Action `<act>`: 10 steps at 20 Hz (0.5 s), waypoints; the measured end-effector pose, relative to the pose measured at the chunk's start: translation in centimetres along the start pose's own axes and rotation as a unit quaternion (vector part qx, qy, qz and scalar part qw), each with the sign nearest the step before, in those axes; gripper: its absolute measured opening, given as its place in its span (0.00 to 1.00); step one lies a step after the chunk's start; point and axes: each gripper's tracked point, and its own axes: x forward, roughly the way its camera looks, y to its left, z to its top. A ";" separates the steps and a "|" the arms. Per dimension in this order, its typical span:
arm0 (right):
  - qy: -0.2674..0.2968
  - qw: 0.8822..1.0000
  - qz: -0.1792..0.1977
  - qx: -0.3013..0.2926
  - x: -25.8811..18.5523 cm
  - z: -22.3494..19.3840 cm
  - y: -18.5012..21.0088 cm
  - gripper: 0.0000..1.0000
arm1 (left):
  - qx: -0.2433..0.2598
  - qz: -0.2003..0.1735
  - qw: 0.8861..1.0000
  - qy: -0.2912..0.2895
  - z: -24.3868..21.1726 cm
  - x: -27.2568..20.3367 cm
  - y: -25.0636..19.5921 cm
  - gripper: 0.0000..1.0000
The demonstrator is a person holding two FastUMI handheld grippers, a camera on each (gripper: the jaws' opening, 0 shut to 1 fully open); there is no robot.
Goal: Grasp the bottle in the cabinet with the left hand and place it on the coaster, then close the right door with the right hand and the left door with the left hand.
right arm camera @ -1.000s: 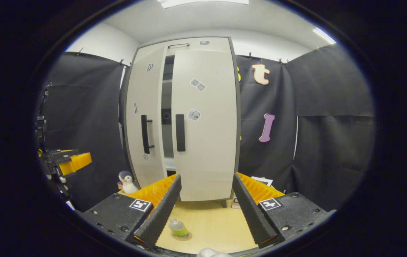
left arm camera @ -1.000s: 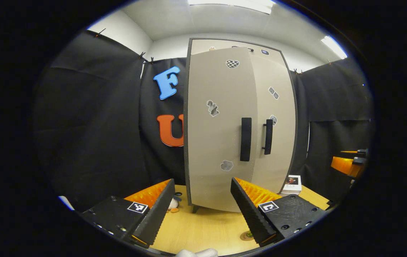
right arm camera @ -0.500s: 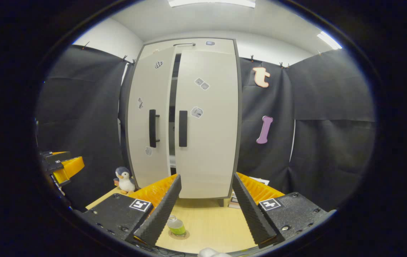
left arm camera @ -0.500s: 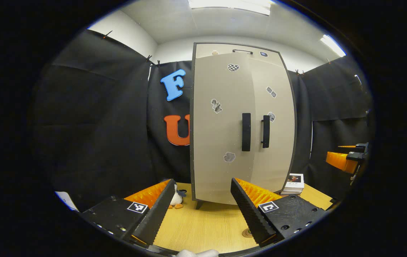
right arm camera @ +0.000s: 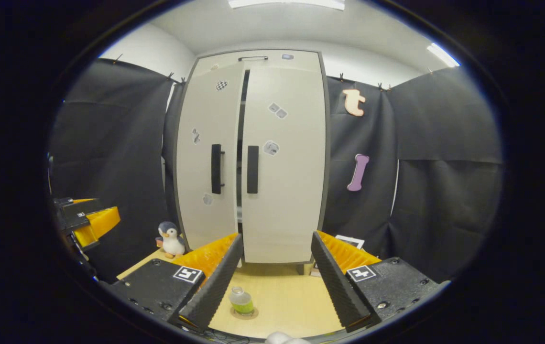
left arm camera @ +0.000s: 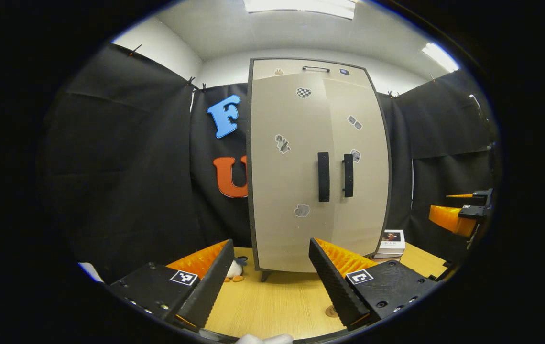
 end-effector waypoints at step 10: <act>0.005 1.000 -0.006 0.000 -0.1 -0.1 -0.2 0.95 | -0.002 0.001 1.000 0.012 -0.6 0.3 0.5 0.96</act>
